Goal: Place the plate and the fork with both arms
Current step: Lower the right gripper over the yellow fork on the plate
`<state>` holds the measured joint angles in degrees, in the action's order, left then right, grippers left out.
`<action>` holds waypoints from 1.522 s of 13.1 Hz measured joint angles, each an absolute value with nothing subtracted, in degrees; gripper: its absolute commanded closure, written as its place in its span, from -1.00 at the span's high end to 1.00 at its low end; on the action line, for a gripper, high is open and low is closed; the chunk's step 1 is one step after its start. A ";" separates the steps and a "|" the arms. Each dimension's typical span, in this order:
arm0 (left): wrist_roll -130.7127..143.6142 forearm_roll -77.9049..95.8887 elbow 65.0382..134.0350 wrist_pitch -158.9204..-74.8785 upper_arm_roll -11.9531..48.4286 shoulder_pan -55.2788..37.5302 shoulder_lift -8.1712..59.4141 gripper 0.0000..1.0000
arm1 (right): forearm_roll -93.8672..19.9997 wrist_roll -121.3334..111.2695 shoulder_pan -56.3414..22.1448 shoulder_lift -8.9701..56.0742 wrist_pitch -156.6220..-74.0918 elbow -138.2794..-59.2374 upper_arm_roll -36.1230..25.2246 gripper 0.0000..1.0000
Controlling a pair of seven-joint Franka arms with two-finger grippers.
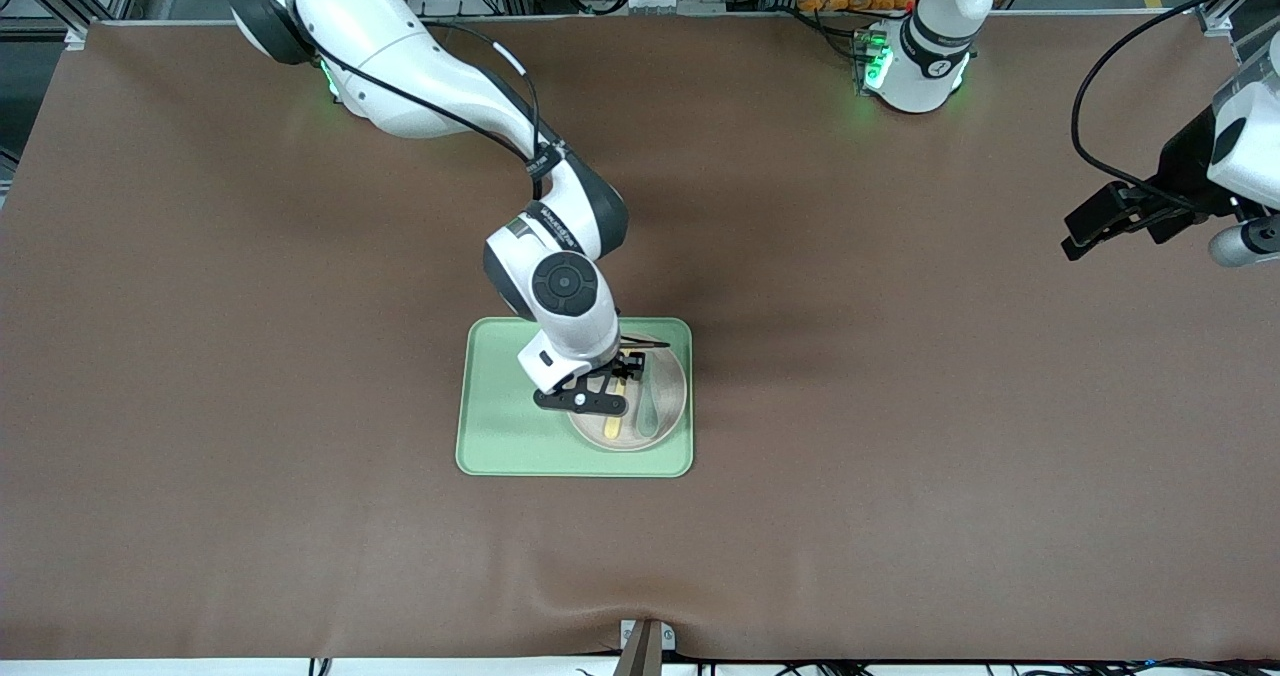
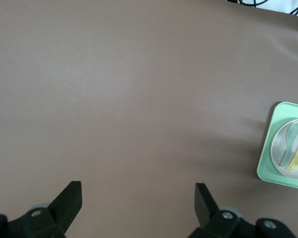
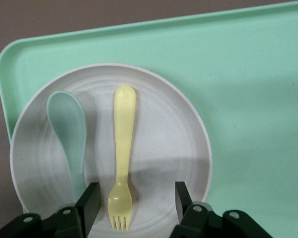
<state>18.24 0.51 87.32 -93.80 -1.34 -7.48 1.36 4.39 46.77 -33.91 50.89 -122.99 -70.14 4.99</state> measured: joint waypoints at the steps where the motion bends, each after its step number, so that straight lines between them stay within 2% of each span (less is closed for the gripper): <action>1: 17.28 0.51 87.28 -93.78 -1.39 -6.98 1.36 1.00 | 4.40 47.28 -34.48 51.45 -123.09 -70.02 4.67 0.37; 3: 13.86 0.50 87.24 -93.67 -0.95 -5.58 1.35 1.00 | 4.42 48.68 -35.77 52.60 -123.54 -69.97 3.80 0.31; 6: 10.73 0.50 87.20 -92.05 4.54 1.05 1.34 1.00 | 4.43 50.05 -36.46 54.05 -125.83 -69.88 3.37 0.29; 7: 10.73 0.50 87.17 -91.87 5.41 1.87 1.26 1.00 | 4.43 50.40 -36.46 54.31 -126.10 -69.71 3.31 0.22; 8: 10.73 0.50 87.19 -91.70 5.61 1.92 0.98 1.00 | 4.43 50.55 -36.50 54.39 -126.13 -69.57 3.32 0.16; 15: 10.73 0.50 87.97 -91.03 5.98 1.85 0.08 1.00 | 4.44 51.56 -37.36 54.61 -125.69 -69.49 3.31 0.11; 20: 10.73 0.50 88.31 -91.08 5.98 1.86 0.22 1.00 | 4.44 51.71 -37.38 54.68 -125.50 -69.49 3.29 -0.13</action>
<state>10.73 0.50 88.31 -91.08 5.98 1.86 0.22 4.44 51.71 -37.38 54.68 -125.50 -69.49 3.29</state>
